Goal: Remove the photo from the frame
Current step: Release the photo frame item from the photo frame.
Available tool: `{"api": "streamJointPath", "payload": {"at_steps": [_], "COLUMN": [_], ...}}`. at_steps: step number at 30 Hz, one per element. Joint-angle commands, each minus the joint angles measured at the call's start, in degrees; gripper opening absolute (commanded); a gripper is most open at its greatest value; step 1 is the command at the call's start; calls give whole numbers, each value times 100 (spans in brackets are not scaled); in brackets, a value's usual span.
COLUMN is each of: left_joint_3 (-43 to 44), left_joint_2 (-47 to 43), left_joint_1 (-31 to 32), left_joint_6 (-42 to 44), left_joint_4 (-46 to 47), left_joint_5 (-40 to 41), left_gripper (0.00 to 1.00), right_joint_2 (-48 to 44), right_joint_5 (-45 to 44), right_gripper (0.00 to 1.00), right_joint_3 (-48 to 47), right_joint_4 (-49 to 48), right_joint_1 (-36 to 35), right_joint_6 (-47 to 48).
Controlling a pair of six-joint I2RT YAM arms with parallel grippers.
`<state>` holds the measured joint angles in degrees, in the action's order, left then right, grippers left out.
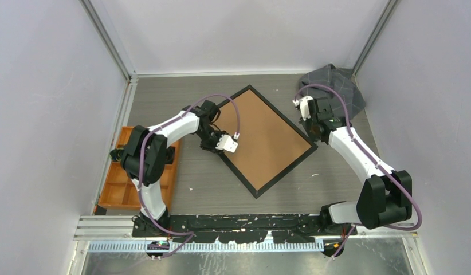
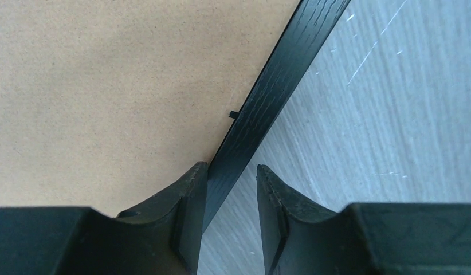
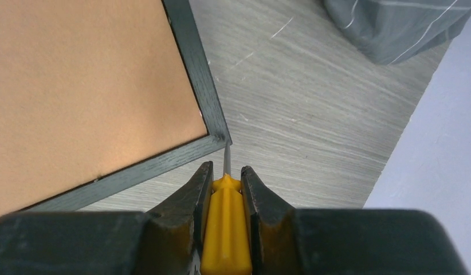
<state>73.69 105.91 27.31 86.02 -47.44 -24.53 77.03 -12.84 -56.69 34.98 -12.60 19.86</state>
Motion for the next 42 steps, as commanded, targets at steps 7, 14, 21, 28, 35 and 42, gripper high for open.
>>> {"api": "streamJointPath", "payload": {"at_steps": [7,14,21,28,35,42], "left_joint_3": [441,-203,-221,437,494,-366], "left_joint_2": [-1222,-2400,-2405,-1639,-1542,-1340], "left_joint_1": [-458,-481,-481,-490,-499,-773], "left_joint_6": [-1110,-1958,-1975,-2056,-1053,718], "left_joint_4": [-783,330,302,-44,-154,620], "left_joint_5": [-1278,-808,-60,412,548,66], "left_gripper": [45,66,79,100,100,99], "right_joint_2": [-748,-207,881,2065,2774,2725], "right_joint_5": [2107,3794,5287,5935,5694,5976], "right_gripper": [1,1,1,1,1,1], "right_joint_3": [-1375,-2355,-2855,-3550,-4713,-4050], "right_joint_4": [644,1026,638,872,1376,-400], "right_joint_1": [448,468,476,447,430,6], "right_joint_6": [-946,-1936,-2518,-2121,-1798,-2183]}}
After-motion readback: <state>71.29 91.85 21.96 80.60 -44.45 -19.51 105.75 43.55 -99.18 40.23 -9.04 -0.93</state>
